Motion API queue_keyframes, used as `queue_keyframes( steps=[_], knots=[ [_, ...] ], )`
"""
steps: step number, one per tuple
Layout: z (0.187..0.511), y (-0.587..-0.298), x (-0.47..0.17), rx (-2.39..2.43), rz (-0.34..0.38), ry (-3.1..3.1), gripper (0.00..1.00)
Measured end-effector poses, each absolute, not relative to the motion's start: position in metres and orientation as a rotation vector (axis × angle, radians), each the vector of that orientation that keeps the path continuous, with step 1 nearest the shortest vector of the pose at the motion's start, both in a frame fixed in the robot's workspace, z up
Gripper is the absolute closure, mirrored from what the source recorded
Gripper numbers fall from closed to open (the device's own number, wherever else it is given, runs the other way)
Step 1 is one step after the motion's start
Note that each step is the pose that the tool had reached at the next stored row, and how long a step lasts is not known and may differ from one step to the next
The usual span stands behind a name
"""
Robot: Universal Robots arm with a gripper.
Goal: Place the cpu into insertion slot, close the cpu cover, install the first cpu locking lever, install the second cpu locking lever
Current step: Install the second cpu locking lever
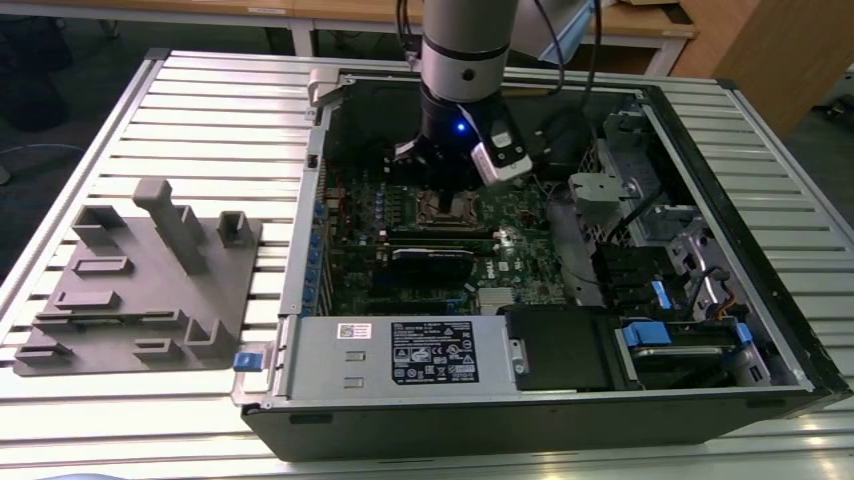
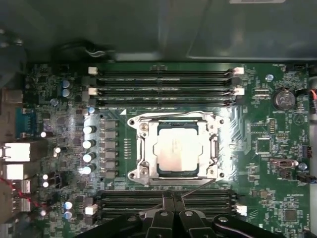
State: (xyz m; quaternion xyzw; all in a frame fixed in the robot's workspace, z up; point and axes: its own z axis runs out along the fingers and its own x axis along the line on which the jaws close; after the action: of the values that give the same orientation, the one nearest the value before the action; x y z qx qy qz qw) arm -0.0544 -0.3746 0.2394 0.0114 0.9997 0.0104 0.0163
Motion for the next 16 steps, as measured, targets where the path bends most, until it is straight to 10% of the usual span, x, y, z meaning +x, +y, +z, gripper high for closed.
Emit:
queue_keyframes(
  steps=[16],
  knots=[
    [0.226,-0.377,-0.075,0.032,0.028,3.108,0.89]
  ],
)
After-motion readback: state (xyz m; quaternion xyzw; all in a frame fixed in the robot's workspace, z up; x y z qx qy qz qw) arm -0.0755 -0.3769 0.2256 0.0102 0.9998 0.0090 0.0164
